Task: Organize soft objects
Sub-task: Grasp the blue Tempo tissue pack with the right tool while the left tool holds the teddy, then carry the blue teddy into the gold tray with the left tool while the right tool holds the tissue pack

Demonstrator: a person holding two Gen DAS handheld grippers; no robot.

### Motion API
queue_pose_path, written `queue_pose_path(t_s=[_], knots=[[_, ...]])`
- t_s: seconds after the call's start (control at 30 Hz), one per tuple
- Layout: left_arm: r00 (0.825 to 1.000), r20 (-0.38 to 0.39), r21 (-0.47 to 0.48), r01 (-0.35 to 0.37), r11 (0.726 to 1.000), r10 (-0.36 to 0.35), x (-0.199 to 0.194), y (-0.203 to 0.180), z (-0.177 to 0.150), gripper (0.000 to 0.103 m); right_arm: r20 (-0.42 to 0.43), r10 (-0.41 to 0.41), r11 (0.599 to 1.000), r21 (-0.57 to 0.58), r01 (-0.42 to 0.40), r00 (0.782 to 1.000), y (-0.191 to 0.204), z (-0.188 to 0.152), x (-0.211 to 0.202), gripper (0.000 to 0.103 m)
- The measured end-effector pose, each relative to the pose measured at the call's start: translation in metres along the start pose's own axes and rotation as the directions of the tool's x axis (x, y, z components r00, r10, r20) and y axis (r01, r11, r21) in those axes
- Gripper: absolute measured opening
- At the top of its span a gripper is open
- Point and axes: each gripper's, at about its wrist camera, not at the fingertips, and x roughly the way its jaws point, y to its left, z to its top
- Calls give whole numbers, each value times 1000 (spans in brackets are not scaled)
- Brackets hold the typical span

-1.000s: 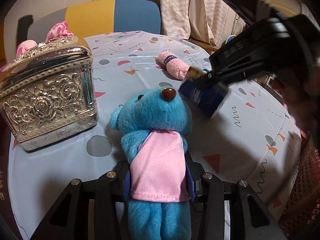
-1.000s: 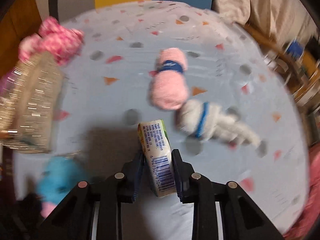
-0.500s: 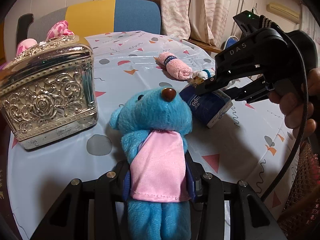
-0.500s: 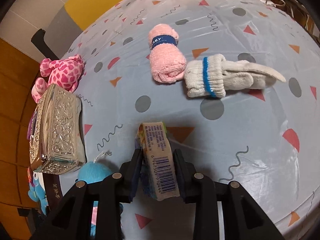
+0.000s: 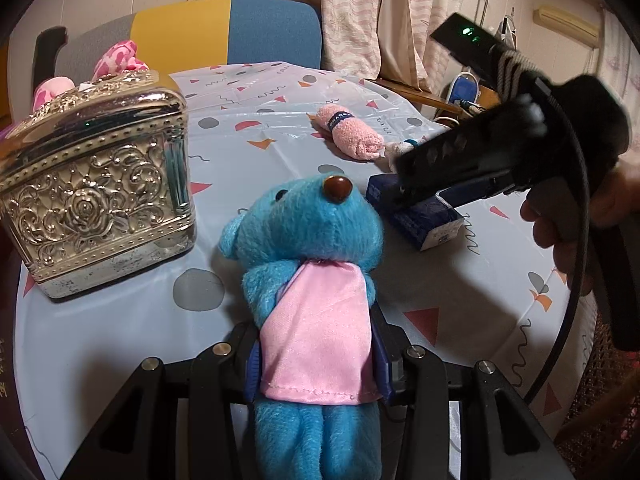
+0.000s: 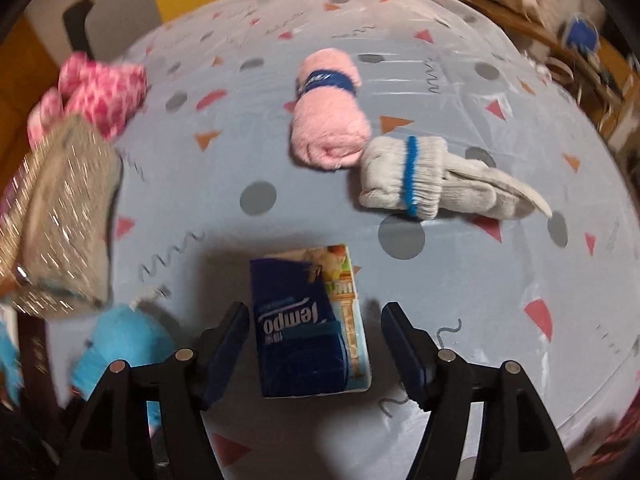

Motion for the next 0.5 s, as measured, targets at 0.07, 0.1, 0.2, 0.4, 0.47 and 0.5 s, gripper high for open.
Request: queue_pose_path(t_s=[0.07,0.1,0.2,0.4,0.47,0.5], knots=[[1000,0,0,0,1000,0,0,0,0,44,2,-76,996,-48,76,997,8,-1,5,53],[1000,0,2,-2,1000,2,0,0,0,44,-9,-110,992,-56,109,994,9,-2,8,52],[1000,-1,7,-8,1000,8,1,-2,0,44,-13,-108,992,-74,107,994,11,-3,11,53],[1000,-5,22,-21,1000,21,2,-5,1,44,-27,-81,995,-61,79,996,6,-3,15,54],[999,-14,36,-35,999,36,2,-8,3,43,-19,-90,993,-81,89,996,6,-4,15,53],[999,-21,44,-43,998,44,2,-9,4,41,-8,-102,990,-104,100,995,8,-4,15,53]])
